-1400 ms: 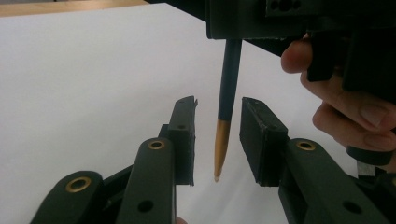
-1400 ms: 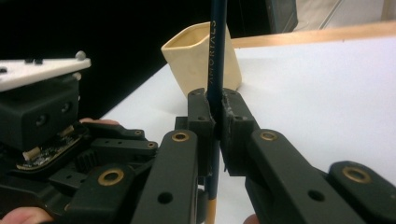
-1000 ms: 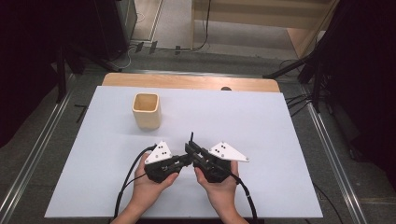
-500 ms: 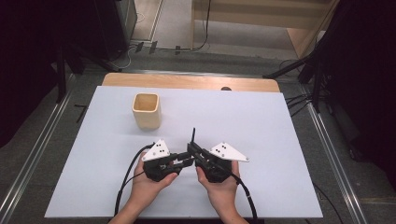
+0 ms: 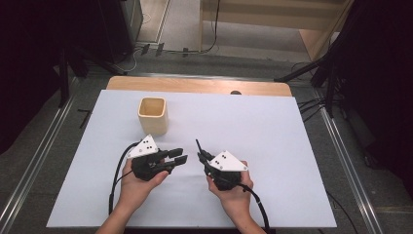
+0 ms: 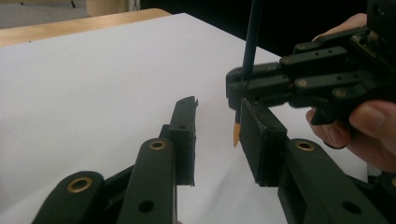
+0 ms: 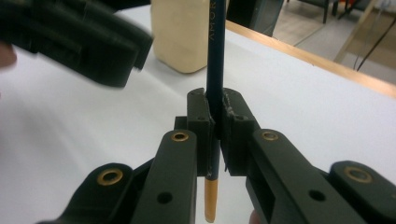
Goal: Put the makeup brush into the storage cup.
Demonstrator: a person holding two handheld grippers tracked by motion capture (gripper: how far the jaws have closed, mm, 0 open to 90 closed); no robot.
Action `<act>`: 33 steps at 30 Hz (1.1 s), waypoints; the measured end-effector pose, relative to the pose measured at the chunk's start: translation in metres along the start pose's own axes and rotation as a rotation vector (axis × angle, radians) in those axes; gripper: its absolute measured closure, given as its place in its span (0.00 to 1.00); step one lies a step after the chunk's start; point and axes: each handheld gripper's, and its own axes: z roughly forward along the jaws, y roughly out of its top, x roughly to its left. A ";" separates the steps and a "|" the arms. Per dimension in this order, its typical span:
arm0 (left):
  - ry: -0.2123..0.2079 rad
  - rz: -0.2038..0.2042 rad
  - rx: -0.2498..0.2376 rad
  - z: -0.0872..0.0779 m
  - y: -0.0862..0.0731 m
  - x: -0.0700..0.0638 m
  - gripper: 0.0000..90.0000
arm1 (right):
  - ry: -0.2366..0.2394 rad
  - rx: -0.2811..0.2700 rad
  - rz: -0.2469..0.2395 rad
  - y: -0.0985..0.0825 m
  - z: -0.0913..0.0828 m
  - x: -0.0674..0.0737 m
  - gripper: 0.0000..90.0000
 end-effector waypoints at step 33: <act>0.030 -0.025 0.029 -0.004 0.013 -0.002 0.96 | -0.081 0.013 -0.265 -0.007 0.015 0.022 0.55</act>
